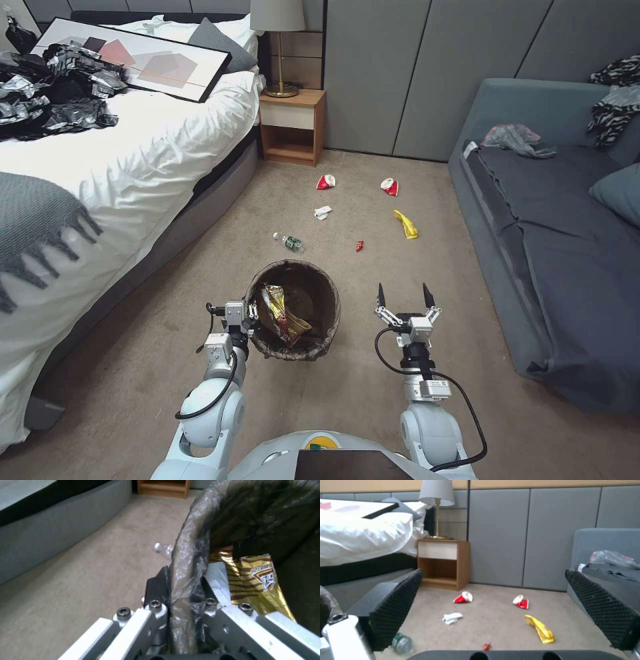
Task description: Pick up the trash bin, then pick up the garbage from the floor and place it into the trash bin.
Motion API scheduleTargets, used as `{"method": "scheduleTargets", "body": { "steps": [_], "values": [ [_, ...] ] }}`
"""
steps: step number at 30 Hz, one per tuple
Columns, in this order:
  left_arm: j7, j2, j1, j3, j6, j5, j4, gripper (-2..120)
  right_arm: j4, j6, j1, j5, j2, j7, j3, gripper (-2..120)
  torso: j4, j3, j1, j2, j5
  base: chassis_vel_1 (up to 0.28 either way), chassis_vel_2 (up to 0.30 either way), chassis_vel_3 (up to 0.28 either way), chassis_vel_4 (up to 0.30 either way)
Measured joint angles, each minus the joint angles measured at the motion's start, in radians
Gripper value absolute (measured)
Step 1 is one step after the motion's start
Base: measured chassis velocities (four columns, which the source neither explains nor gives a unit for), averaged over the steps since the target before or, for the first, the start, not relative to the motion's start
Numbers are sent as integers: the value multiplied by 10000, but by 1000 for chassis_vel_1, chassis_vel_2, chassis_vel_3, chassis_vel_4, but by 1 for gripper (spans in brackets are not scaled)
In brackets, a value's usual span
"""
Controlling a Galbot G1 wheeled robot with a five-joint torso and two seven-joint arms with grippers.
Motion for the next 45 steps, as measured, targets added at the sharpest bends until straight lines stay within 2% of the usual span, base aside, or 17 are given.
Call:
{"method": "scheduleTargets", "body": {
  "steps": [4, 6, 28, 30, 35, 45],
  "values": [
    [-6, 1, -1, -7, 7, 11, -1, 5, -27, 30, 6, 7, -6, -12, 0, 100, 6, 0, 0, 0, 2, -245, 240, 246, -243],
    [-9, 2, -4, -12, 11, 13, -2, 5, -38, 44, 16, 21, -16, -22, 5, 100, 0, 0, 0, 0, 0, -265, 273, 273, -273],
    [-25, -7, -17, -31, 20, 31, 16, 5, -128, 235, 44, 12, -18, -218, 66, 100, 5, 0, 0, 0, 0, -335, 331, 341, -340],
    [-26, -12, -23, -13, 20, 36, 25, 5, -146, 298, 48, 14, -20, -280, 70, 100, -2, -1, 0, 0, 0, -307, 300, 297, -317],
    [-31, -20, -24, -31, 18, 50, 44, 5, -232, 539, 116, 11, -15, -394, 67, 100, 5, 1, 1, 0, 1, -277, 289, 288, -276],
    [-31, -28, -15, -8, 33, 60, 48, 5, -260, 771, 236, -152, -6, -476, 97, 100, 2, -1, 0, -1, 0, -46, 46, 33, -48]
  ]
}}
